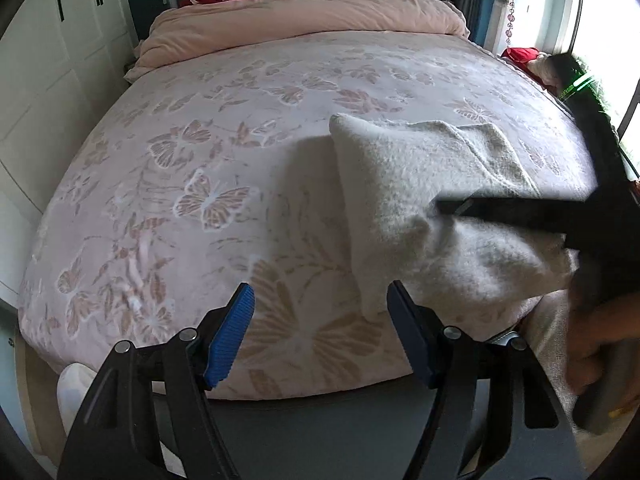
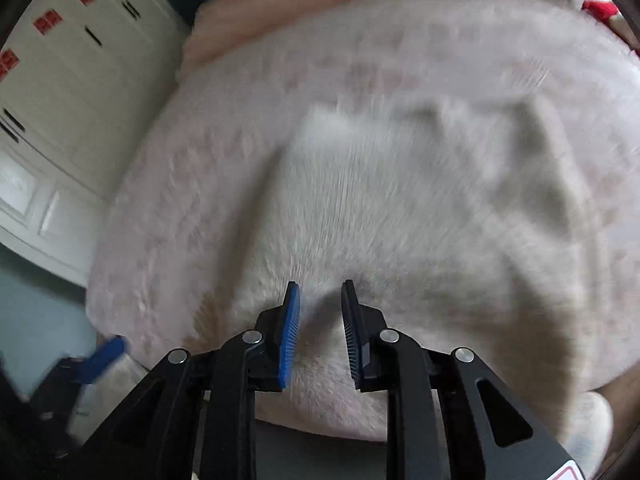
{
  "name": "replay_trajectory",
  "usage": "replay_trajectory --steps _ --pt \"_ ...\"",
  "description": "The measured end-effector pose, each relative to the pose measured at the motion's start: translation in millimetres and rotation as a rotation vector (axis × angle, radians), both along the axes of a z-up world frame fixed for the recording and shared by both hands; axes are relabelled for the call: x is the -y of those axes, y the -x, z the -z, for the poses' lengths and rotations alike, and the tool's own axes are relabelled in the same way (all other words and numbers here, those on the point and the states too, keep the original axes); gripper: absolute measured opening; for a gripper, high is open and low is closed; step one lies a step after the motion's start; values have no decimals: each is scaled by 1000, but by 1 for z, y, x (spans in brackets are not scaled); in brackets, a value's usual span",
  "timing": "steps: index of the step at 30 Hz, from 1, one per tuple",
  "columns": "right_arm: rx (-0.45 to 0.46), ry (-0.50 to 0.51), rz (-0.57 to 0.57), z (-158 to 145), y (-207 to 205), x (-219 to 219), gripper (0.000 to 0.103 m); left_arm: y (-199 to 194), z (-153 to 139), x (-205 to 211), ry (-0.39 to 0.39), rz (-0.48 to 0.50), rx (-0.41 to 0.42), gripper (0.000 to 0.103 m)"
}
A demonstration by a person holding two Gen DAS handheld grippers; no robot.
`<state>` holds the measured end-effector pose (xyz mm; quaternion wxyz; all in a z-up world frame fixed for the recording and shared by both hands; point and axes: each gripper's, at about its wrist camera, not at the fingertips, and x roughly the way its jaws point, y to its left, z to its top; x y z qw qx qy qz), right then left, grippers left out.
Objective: Fold small clothes
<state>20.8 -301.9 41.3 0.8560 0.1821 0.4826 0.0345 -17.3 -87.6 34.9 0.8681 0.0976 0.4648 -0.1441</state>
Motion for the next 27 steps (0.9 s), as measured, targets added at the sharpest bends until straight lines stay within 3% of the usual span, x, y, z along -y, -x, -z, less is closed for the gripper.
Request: replay_trajectory --steps 4,8,10,13,15,16,17,21,23,24,26,27 --pt "1 93 135 -5 31 50 19 -1 4 0 5 -4 -19 67" --pt "-51 20 272 19 54 102 27 -1 3 5 14 11 -27 73" --pt "-57 -37 290 26 56 111 32 -3 1 7 42 15 -28 80" --pt "-55 -61 273 30 38 115 45 -16 0 21 97 24 -47 82" --pt "-88 -97 239 43 9 100 47 -25 6 30 106 28 -64 82" --pt "-112 -129 219 53 -3 98 36 -30 11 36 99 32 -75 81" --pt "-122 -146 205 55 -10 98 14 -35 18 43 80 33 -89 81" --pt "124 -126 159 -20 3 86 12 -40 31 53 33 24 -110 81" --pt "168 -98 143 -32 9 85 12 -40 34 53 29 24 -116 81" --pt "126 -57 144 -15 8 87 12 -39 37 53 24 24 -117 81" --pt "-65 46 139 46 -4 92 12 -40 45 55 6 21 -135 81" --pt "-126 -11 159 74 -3 99 12 -40 49 55 7 23 -145 82"
